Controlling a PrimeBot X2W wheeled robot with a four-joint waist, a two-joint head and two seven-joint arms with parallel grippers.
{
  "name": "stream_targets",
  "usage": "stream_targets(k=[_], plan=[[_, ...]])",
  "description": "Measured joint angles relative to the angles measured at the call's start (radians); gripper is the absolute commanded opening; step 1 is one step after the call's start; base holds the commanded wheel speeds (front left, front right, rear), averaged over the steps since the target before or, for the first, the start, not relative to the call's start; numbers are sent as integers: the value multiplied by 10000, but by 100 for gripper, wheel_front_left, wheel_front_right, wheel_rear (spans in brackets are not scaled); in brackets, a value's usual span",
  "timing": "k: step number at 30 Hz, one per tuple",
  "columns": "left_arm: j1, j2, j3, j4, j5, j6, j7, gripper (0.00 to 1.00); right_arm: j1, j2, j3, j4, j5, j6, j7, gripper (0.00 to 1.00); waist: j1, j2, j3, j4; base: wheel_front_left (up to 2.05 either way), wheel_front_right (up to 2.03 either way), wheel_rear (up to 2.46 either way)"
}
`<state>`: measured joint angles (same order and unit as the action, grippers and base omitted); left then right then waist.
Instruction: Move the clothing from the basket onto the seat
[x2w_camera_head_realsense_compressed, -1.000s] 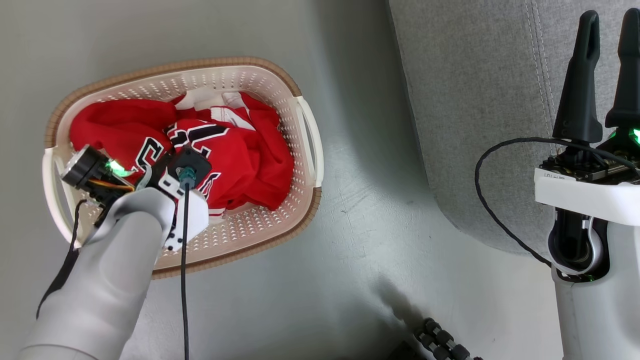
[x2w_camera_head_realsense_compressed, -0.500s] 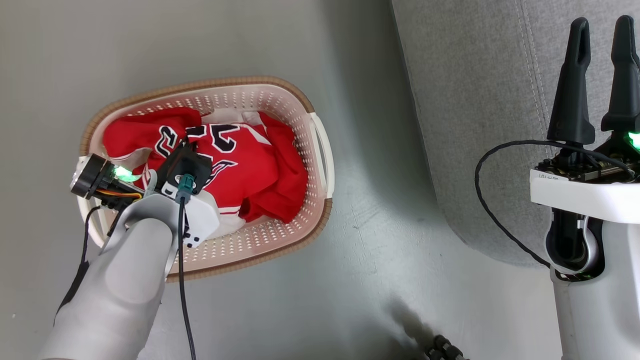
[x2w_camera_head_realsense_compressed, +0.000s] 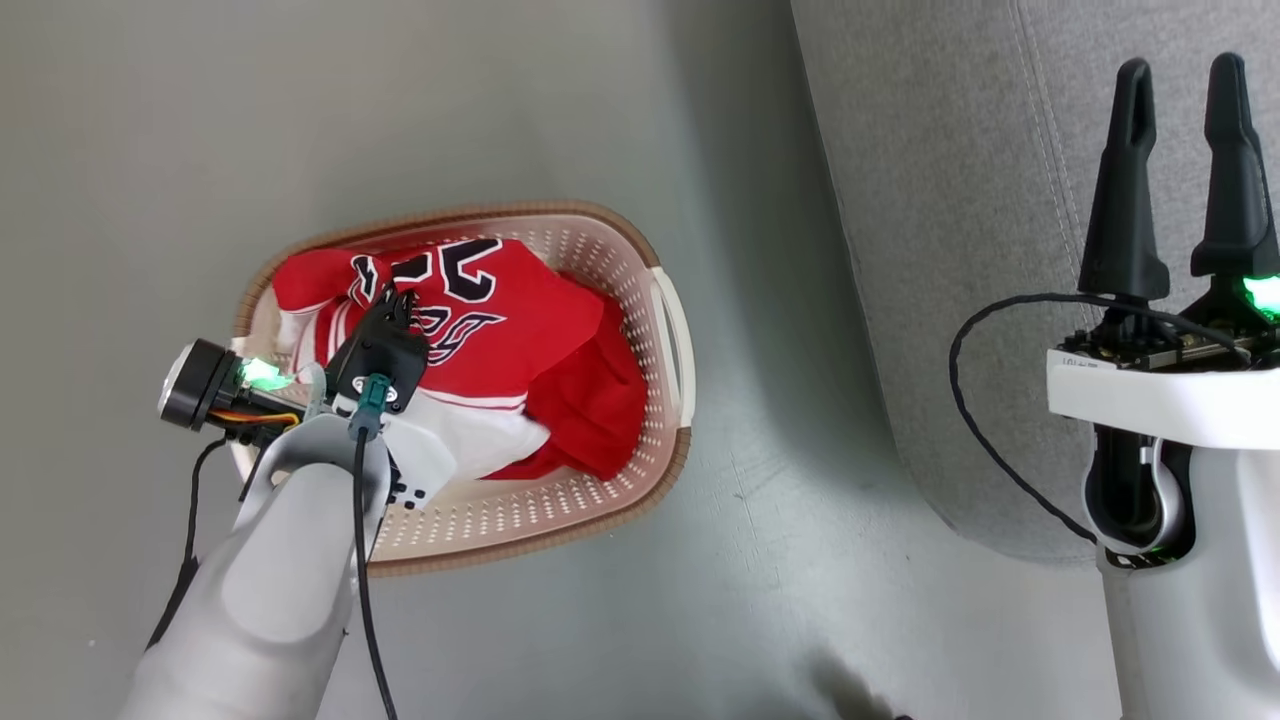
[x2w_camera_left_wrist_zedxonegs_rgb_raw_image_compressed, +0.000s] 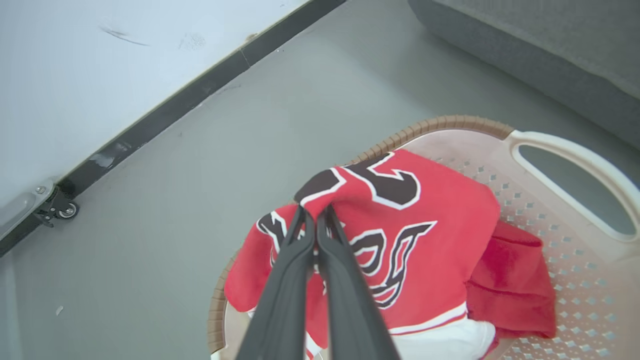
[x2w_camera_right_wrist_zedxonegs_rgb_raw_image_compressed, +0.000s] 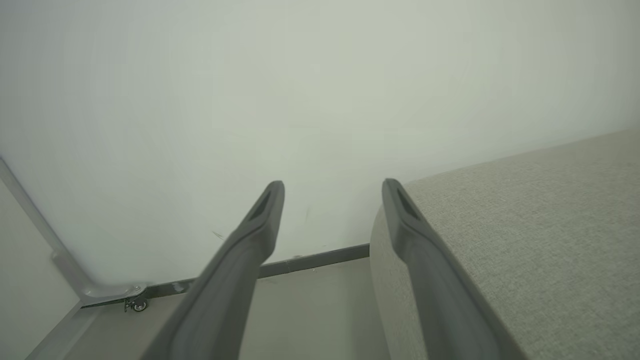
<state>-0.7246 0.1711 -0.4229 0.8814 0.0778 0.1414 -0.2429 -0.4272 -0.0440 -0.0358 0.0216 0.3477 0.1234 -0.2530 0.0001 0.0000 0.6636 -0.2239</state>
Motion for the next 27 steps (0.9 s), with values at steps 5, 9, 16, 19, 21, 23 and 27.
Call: stream_targets(k=[5,9,16,19,21,23,27], plan=[[343,-69,190,-491,-224,138,-52,0,230,-4,13,119,-186,0,-21,100,0,0,-361,161,0,0,0],[636,-171,314,-938,-460,282,-54,0,271,-6,17,169,-408,0,-21,100,0,0,-662,291,0,0,0],[903,-198,456,-2196,-648,437,-56,0,384,-13,96,290,-583,0,-23,100,0,0,-1217,530,0,0,0],[1140,-213,472,-2652,-669,531,-79,0,446,-15,121,397,-711,0,-23,100,0,0,-1475,638,0,0,0],[1357,-215,472,-2907,-692,535,-84,0,569,-19,128,447,-790,0,-23,100,0,0,-1657,711,0,0,0],[1582,-205,470,-3116,-727,535,-84,0,619,-21,128,518,-817,0,-23,100,0,0,-1844,785,0,0,0],[2053,-146,472,-3580,-757,552,-84,0,774,-27,144,591,-978,0,-23,100,0,0,-2339,964,0,0,0]])
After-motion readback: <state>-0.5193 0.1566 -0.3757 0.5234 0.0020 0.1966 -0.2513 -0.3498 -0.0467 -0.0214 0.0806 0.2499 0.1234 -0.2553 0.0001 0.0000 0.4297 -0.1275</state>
